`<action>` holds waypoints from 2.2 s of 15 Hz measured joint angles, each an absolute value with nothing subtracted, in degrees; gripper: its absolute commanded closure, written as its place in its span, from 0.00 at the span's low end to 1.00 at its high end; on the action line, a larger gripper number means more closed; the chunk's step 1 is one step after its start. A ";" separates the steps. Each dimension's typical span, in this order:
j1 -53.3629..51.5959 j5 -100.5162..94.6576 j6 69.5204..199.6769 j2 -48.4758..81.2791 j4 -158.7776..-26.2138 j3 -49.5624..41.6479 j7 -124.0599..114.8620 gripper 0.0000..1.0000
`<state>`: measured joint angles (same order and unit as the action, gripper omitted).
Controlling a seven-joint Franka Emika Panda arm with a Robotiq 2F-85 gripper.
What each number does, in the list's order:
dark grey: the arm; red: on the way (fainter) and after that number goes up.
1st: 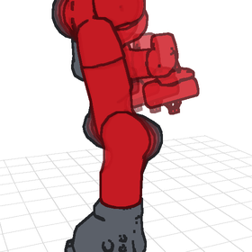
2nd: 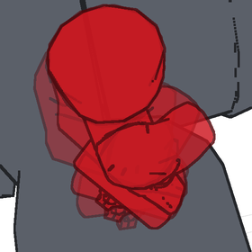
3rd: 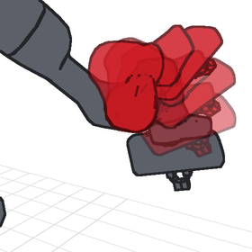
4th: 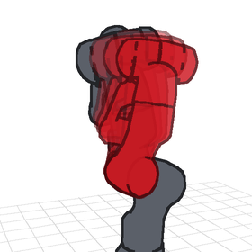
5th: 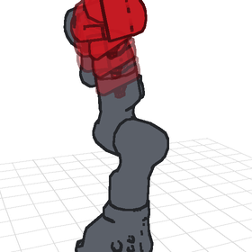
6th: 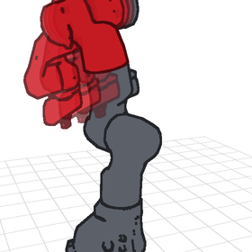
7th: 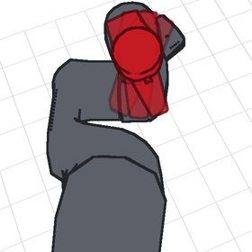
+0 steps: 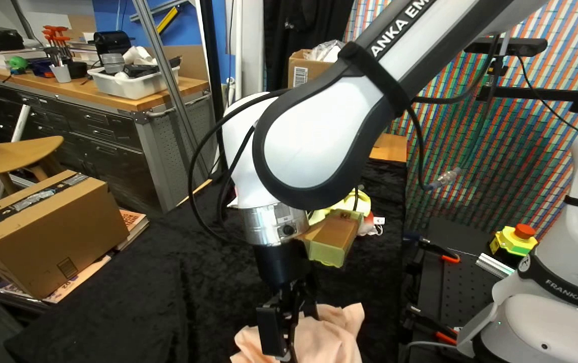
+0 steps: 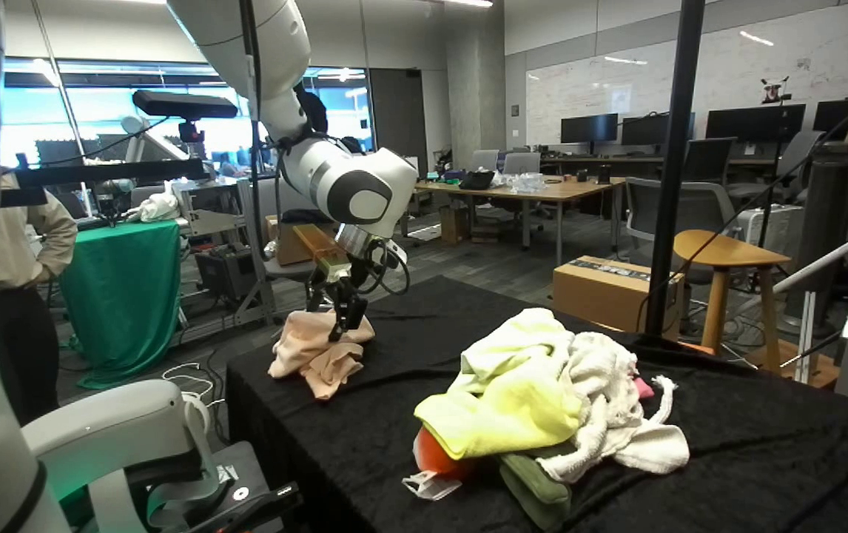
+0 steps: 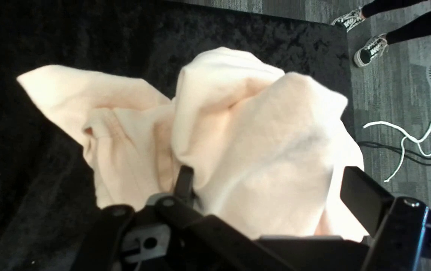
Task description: Gather all the items on the table in one place
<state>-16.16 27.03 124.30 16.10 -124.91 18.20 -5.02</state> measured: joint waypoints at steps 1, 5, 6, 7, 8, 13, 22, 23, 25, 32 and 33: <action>-16.35 27.03 124.30 16.59 -124.72 18.28 -5.22 0.00; -16.69 27.03 124.30 18.30 -124.09 18.38 -5.66 0.00; -16.69 27.03 124.30 18.66 -123.99 18.38 -5.73 0.00; -16.70 27.02 124.30 19.03 -123.88 18.38 -5.80 0.00; -16.70 27.01 124.30 19.38 -123.79 18.37 -5.83 0.00; -16.69 26.90 124.30 20.19 -123.50 18.04 -5.87 0.51; -15.65 27.16 124.54 20.18 -123.59 17.58 -5.70 0.94; -15.35 27.36 124.92 20.07 -123.70 17.56 -5.58 0.93; -14.50 28.20 126.16 19.35 -124.33 17.53 -5.07 0.94; -9.70 33.78 130.36 10.28 -130.27 15.79 -0.57 0.94; -9.00 34.68 130.47 8.73 -131.07 15.02 0.28 0.94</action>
